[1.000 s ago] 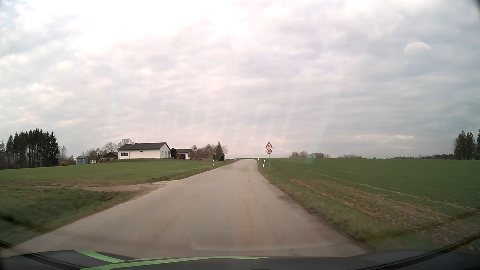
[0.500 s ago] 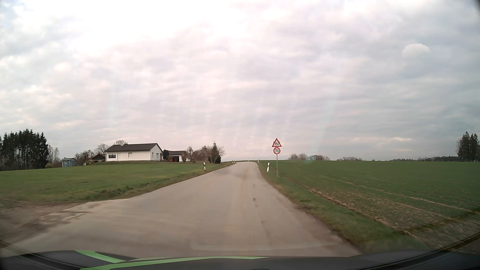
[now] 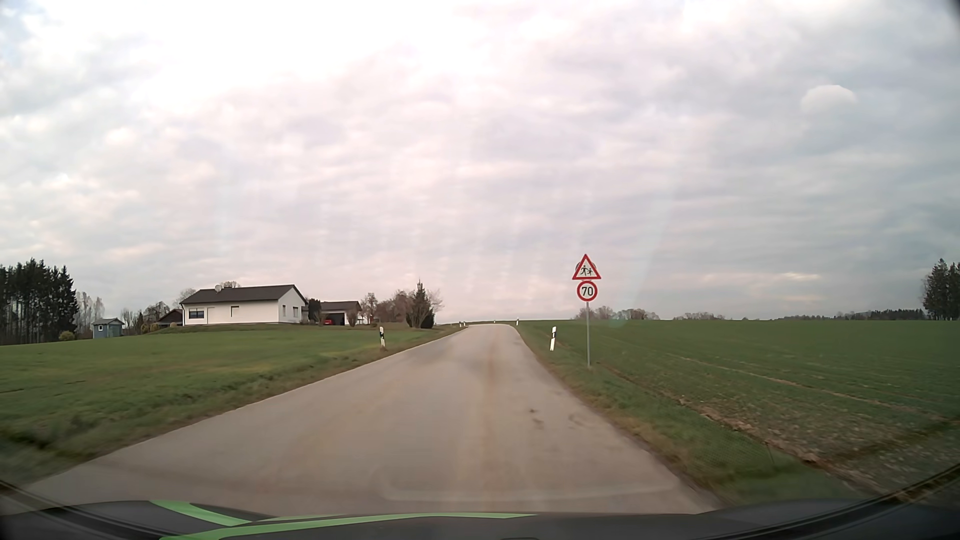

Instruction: Follow the waypoints while adhering to traffic rules and regulations

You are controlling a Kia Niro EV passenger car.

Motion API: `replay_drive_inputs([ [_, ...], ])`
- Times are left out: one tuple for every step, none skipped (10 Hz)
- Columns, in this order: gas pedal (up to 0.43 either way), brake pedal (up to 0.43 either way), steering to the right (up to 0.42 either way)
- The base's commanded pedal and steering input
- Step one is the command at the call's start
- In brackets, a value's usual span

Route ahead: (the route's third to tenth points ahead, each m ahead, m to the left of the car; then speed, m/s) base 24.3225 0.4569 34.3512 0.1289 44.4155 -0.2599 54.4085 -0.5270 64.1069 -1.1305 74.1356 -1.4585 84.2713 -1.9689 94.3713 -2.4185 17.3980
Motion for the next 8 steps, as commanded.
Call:
replay_drive_inputs([
  [0.157, 0.000, 0.004],
  [0.157, 0.000, 0.004],
  [0.157, 0.000, 0.004],
  [0.169, 0.000, 0.005],
  [0.169, 0.000, 0.007],
  [0.169, 0.000, 0.008],
  [0.177, 0.000, 0.008],
  [0.189, 0.000, 0.008],
])
